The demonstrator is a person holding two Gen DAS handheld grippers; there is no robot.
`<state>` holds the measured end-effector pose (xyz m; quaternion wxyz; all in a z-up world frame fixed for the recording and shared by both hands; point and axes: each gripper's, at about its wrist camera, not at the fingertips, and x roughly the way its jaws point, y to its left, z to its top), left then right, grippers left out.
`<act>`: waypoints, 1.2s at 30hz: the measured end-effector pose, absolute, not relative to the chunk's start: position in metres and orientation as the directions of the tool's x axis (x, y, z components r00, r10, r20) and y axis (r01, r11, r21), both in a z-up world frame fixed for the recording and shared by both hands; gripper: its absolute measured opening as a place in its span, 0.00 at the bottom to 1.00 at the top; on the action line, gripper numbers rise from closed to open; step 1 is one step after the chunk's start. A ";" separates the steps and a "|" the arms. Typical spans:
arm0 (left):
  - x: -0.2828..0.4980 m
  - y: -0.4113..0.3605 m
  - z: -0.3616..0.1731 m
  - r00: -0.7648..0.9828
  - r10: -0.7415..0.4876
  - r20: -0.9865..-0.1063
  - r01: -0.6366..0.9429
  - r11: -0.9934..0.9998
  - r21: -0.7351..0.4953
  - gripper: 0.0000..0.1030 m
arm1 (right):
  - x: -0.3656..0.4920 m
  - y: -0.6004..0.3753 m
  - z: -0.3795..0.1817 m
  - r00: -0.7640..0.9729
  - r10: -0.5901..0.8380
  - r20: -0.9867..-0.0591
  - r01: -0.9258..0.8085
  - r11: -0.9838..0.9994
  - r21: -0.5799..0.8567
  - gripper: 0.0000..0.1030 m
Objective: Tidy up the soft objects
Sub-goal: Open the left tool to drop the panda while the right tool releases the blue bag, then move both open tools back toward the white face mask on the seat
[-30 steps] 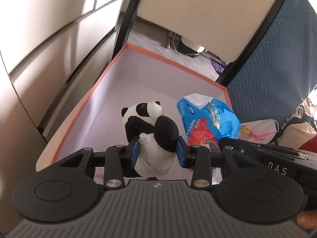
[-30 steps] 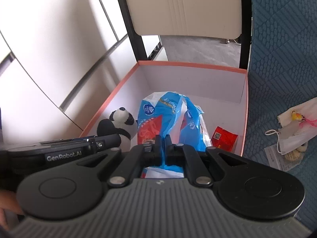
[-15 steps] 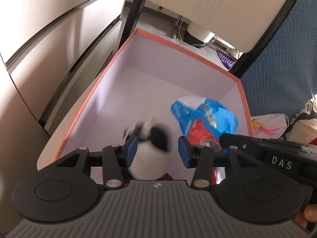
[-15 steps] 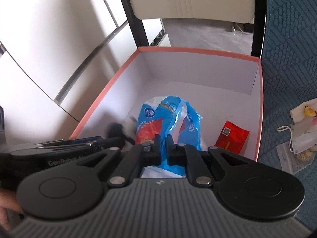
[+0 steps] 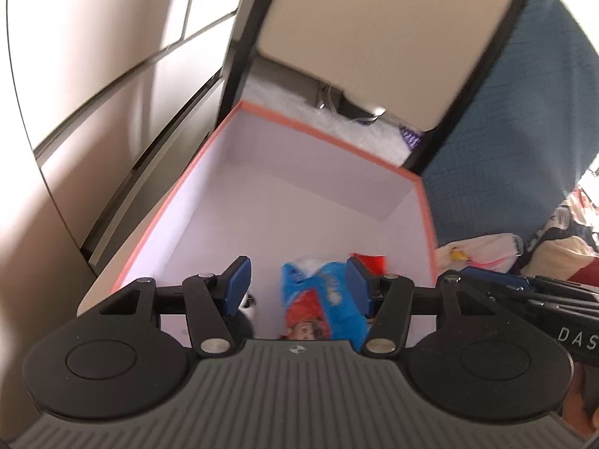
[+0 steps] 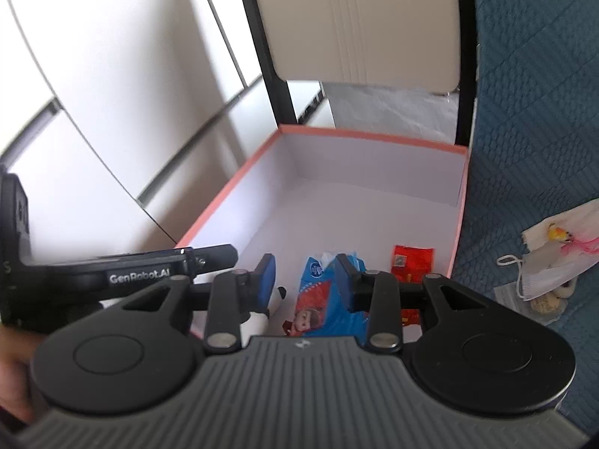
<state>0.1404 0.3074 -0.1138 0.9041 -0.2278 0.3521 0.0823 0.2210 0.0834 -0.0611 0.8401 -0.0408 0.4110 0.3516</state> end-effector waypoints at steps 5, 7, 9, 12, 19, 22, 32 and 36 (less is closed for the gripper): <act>0.123 0.277 -0.091 0.767 -0.015 -0.641 -0.269 0.900 -0.343 0.60 | 0.203 0.055 -0.040 0.446 0.582 -0.680 -0.628 0.745 0.226 0.37; 0.117 0.264 -0.083 0.777 -0.019 -0.630 -0.255 0.904 -0.343 0.60 | 0.197 0.045 -0.034 0.459 0.584 -0.670 -0.627 0.747 0.222 0.37; 0.111 0.251 -0.075 0.787 -0.022 -0.617 -0.242 0.909 -0.340 0.60 | 0.192 0.032 -0.028 0.471 0.586 -0.659 -0.626 0.749 0.218 0.37; 0.104 0.231 -0.066 0.796 -0.021 -0.605 -0.229 0.914 -0.334 0.60 | 0.184 0.013 -0.020 0.497 0.583 -0.643 -0.619 0.757 0.209 0.37; 0.096 0.182 -0.052 0.814 -0.035 -0.579 -0.183 0.931 -0.315 0.60 | 0.171 -0.037 -0.009 0.551 0.566 -0.613 -0.585 0.786 0.199 0.37; 0.093 0.158 -0.048 0.820 -0.043 -0.571 -0.164 0.938 -0.306 0.60 | 0.164 -0.060 -0.008 0.586 0.536 -0.608 -0.564 0.808 0.169 0.37; 0.086 0.093 -0.056 0.813 -0.094 -0.575 -0.078 0.961 -0.267 0.60 | 0.134 -0.135 -0.021 0.667 0.478 -0.572 -0.477 0.863 0.164 0.37; 0.085 0.075 -0.063 0.811 -0.102 -0.576 -0.050 0.969 -0.242 0.60 | 0.127 -0.152 -0.031 0.684 0.468 -0.560 -0.467 0.870 0.157 0.37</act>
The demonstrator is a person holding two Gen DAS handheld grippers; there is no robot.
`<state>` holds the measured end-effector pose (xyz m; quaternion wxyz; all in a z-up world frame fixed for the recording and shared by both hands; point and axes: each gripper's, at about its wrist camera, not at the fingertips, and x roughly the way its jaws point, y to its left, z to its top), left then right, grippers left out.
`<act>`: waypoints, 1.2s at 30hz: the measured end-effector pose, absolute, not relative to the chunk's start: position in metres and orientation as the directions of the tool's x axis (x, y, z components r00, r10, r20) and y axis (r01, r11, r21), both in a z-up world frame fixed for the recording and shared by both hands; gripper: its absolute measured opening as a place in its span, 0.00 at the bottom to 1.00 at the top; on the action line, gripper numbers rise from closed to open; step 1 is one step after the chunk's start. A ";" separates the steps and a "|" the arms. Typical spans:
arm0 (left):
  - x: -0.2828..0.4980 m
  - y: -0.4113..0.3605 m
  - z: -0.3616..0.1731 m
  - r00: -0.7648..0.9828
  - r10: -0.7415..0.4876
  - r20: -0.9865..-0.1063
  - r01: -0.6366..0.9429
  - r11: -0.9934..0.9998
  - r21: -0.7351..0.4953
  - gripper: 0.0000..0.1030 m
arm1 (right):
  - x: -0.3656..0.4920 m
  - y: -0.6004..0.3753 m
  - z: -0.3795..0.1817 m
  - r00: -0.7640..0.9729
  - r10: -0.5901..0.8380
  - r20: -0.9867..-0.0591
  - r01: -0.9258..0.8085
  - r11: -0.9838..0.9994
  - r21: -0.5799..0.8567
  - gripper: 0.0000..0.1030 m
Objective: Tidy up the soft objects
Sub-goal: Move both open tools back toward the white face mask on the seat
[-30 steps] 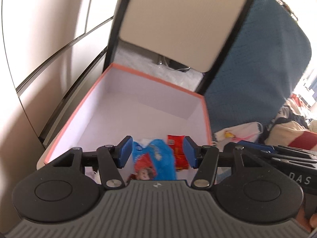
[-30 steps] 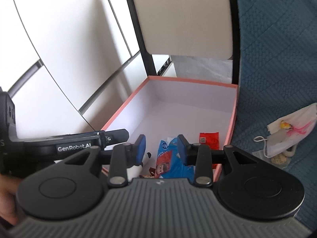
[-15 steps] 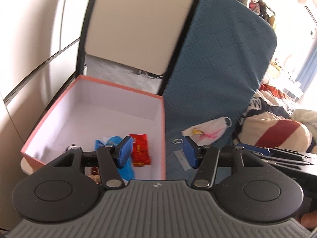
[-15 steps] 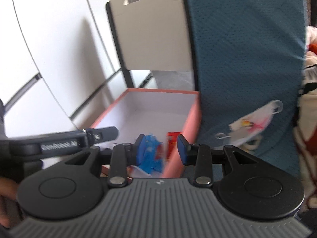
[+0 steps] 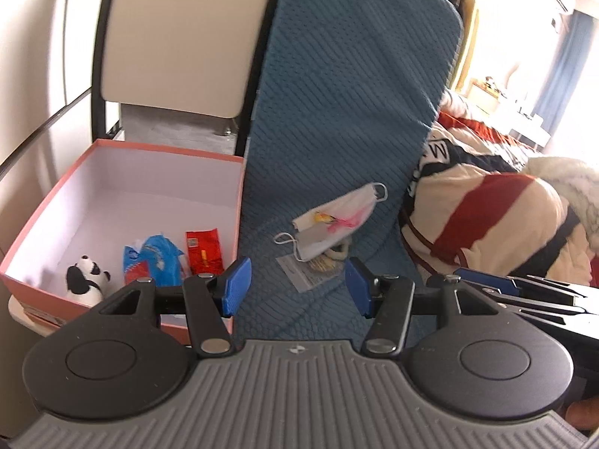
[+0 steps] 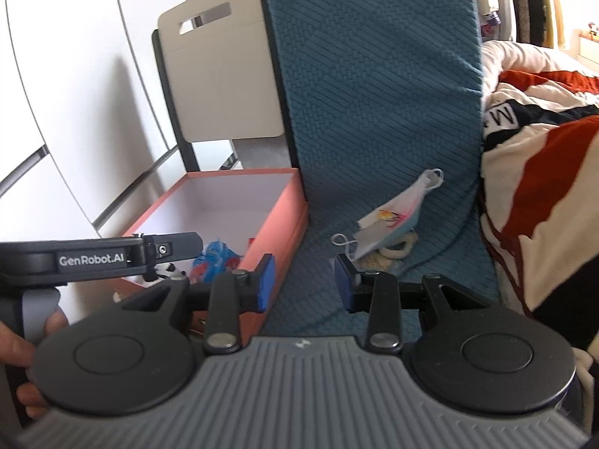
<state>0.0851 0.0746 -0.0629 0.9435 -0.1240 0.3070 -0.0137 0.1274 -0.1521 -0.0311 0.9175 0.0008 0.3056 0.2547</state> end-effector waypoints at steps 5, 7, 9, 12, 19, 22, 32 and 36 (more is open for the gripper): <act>0.087 0.057 -0.076 0.791 -0.127 -0.599 -0.018 0.973 -0.230 0.60 | 0.124 -0.176 -0.042 0.704 0.451 -0.549 -0.438 0.884 0.164 0.37; 0.087 0.050 -0.082 0.786 -0.130 -0.605 -0.006 0.976 -0.218 0.60 | 0.123 -0.185 -0.046 0.710 0.450 -0.542 -0.430 0.886 0.172 0.37; 0.088 0.044 -0.088 0.774 -0.154 -0.615 0.019 0.975 -0.220 0.60 | 0.124 -0.196 -0.053 0.713 0.443 -0.544 -0.413 0.892 0.184 0.37; 0.088 0.035 -0.096 0.777 -0.162 -0.608 0.043 0.978 -0.205 0.60 | 0.122 -0.210 -0.063 0.724 0.426 -0.542 -0.397 0.900 0.177 0.37; 0.110 0.023 -0.118 0.767 -0.180 -0.616 0.062 0.976 -0.208 0.60 | 0.129 -0.228 -0.086 0.746 0.398 -0.534 -0.360 0.916 0.179 0.37; 0.124 0.021 -0.127 0.763 -0.181 -0.621 0.067 0.977 -0.202 0.60 | 0.137 -0.234 -0.094 0.756 0.383 -0.531 -0.337 0.923 0.186 0.37; 0.173 0.020 -0.155 0.752 -0.201 -0.628 0.079 0.973 -0.217 0.60 | 0.170 -0.234 -0.101 0.775 0.374 -0.510 -0.316 0.927 0.200 0.37; 0.191 0.020 -0.162 0.752 -0.202 -0.628 0.078 0.973 -0.219 0.60 | 0.190 -0.224 -0.104 0.766 0.391 -0.510 -0.337 0.920 0.199 0.37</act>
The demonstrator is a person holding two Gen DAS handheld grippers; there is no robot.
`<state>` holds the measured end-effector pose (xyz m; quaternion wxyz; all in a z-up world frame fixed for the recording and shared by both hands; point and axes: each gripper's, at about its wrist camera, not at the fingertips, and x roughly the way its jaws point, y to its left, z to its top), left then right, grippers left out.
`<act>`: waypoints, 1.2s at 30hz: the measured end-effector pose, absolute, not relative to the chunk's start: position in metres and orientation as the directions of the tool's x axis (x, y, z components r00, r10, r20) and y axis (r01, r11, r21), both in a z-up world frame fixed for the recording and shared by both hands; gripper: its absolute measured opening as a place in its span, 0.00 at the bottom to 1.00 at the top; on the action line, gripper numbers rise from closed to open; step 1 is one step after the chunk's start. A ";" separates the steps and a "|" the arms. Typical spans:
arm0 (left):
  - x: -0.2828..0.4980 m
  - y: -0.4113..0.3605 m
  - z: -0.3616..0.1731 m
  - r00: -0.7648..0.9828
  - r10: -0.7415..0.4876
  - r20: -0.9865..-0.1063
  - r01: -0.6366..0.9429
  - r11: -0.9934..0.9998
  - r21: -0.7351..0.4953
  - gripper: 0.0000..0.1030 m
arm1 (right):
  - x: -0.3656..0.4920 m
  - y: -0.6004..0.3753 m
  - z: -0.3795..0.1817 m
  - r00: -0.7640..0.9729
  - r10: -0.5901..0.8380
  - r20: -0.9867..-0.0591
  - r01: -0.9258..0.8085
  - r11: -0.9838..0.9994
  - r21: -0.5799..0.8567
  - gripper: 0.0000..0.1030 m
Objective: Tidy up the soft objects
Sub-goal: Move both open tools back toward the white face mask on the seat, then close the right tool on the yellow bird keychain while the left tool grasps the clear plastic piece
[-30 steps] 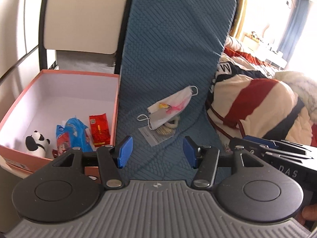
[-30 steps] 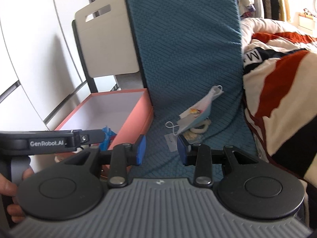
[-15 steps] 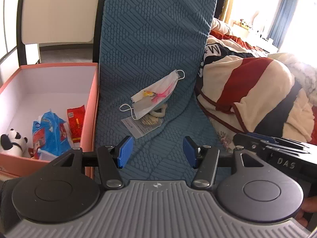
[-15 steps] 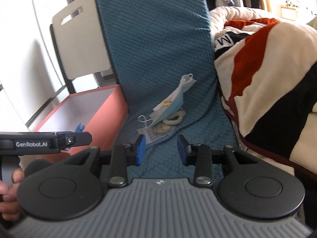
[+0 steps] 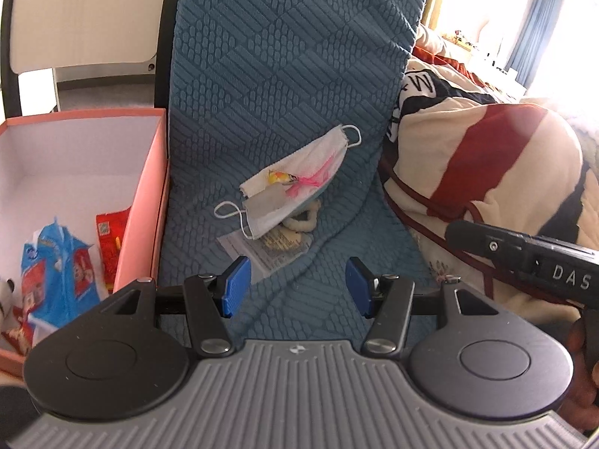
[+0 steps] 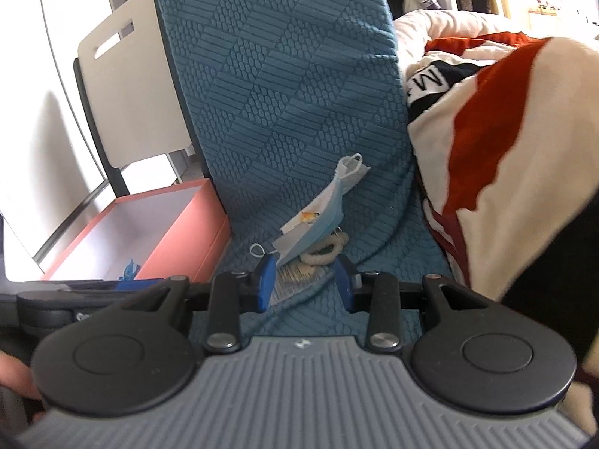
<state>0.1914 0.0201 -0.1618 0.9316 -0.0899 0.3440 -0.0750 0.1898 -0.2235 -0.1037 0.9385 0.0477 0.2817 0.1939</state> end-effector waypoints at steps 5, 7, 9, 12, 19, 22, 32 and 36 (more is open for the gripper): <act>0.218 0.019 -0.173 0.754 -0.204 -0.624 0.079 0.972 -0.222 0.60 | 0.218 -0.214 -0.109 0.752 0.425 -0.503 -0.364 0.905 0.220 0.37; 0.229 0.017 -0.177 0.757 -0.205 -0.621 0.082 0.972 -0.221 0.60 | 0.231 -0.211 -0.112 0.744 0.438 -0.505 -0.368 0.899 0.238 0.37; 0.239 0.014 -0.181 0.763 -0.198 -0.615 0.080 0.974 -0.214 0.60 | 0.243 -0.208 -0.117 0.732 0.459 -0.504 -0.384 0.888 0.252 0.37; 0.253 0.013 -0.187 0.774 -0.203 -0.599 0.086 0.972 -0.219 0.60 | 0.258 -0.205 -0.123 0.725 0.456 -0.517 -0.381 0.890 0.251 0.38; 0.286 0.010 -0.198 0.786 -0.212 -0.581 0.088 0.968 -0.233 0.60 | 0.283 -0.200 -0.125 0.718 0.481 -0.504 -0.408 0.877 0.255 0.38; 0.297 0.008 -0.201 0.792 -0.209 -0.573 0.087 0.968 -0.233 0.60 | 0.296 -0.198 -0.124 0.709 0.505 -0.493 -0.415 0.863 0.287 0.38; 0.344 0.017 -0.199 0.786 -0.217 -0.580 0.080 0.964 -0.253 0.60 | 0.345 -0.192 -0.125 0.698 0.530 -0.481 -0.420 0.847 0.325 0.39; 0.360 0.014 -0.205 0.769 -0.213 -0.603 0.074 0.966 -0.247 0.60 | 0.361 -0.187 -0.127 0.684 0.543 -0.487 -0.436 0.840 0.323 0.39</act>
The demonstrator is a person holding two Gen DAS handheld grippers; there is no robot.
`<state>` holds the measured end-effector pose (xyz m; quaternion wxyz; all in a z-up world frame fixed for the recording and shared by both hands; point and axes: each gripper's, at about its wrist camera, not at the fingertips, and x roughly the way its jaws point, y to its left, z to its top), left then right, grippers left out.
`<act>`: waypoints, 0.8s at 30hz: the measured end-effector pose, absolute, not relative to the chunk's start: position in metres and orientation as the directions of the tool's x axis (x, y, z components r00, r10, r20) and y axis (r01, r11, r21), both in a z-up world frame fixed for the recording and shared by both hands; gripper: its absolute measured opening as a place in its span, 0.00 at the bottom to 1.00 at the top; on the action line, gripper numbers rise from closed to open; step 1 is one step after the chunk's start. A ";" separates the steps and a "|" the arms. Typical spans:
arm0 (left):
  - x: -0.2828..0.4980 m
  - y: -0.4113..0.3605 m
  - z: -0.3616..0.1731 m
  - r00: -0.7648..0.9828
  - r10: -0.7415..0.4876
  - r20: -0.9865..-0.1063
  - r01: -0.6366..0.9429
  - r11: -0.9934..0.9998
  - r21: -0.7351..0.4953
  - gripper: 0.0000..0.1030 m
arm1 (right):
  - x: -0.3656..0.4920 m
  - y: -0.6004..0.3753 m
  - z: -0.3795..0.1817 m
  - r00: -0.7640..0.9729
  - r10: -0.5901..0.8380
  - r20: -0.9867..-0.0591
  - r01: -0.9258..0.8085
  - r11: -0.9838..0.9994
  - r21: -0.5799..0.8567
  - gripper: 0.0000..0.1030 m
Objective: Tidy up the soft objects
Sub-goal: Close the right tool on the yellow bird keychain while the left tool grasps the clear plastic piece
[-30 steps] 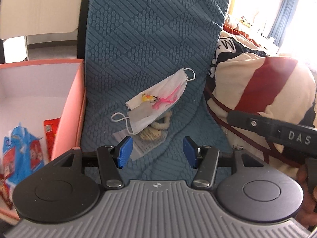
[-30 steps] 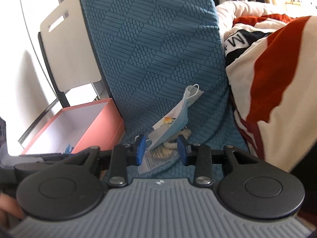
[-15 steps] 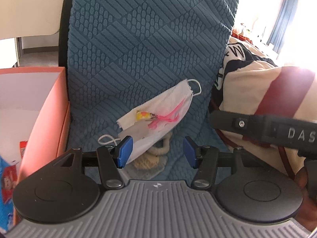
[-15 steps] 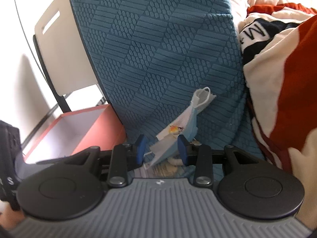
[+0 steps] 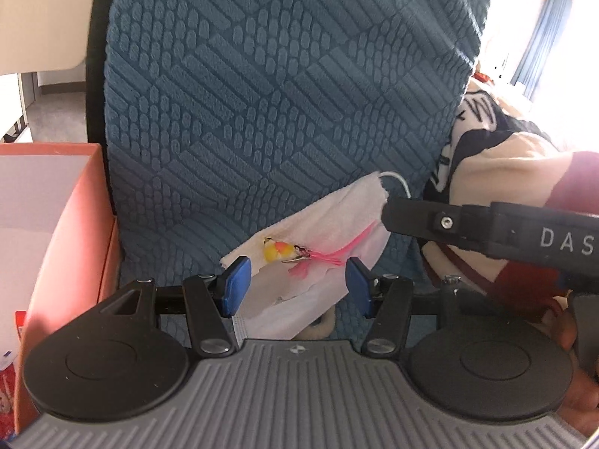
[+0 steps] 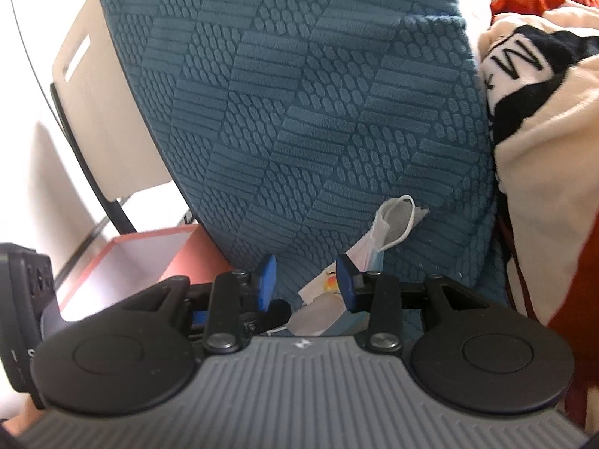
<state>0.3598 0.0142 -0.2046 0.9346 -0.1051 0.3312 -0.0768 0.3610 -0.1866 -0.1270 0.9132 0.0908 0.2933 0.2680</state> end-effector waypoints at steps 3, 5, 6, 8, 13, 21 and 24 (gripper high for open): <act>0.369 0.012 -0.209 0.765 -0.202 -0.611 0.070 0.970 -0.234 0.59 | 0.372 -0.182 -0.131 0.672 0.549 -0.497 -0.439 0.836 0.330 0.39; 0.374 0.011 -0.212 0.762 -0.189 -0.620 0.071 0.975 -0.211 0.59 | 0.379 -0.179 -0.134 0.659 0.555 -0.507 -0.434 0.832 0.346 0.39; 0.375 0.012 -0.213 0.762 -0.190 -0.620 0.077 0.976 -0.204 0.59 | 0.382 -0.178 -0.136 0.659 0.555 -0.507 -0.435 0.832 0.345 0.38; 0.380 0.013 -0.214 0.759 -0.190 -0.623 0.083 0.977 -0.197 0.59 | 0.389 -0.174 -0.142 0.646 0.555 -0.523 -0.431 0.832 0.350 0.37; 0.397 0.025 -0.230 0.732 -0.188 -0.655 0.032 0.969 -0.243 0.59 | 0.407 -0.170 -0.154 0.629 0.531 -0.568 -0.401 0.847 0.348 0.37; 0.420 0.018 -0.251 0.689 -0.203 -0.696 0.017 0.964 -0.265 0.59 | 0.437 -0.161 -0.172 0.602 0.489 -0.631 -0.332 0.872 0.359 0.37; 0.428 0.019 -0.254 0.682 -0.204 -0.702 0.008 0.962 -0.272 0.59 | 0.446 -0.156 -0.178 0.589 0.481 -0.650 -0.327 0.877 0.352 0.37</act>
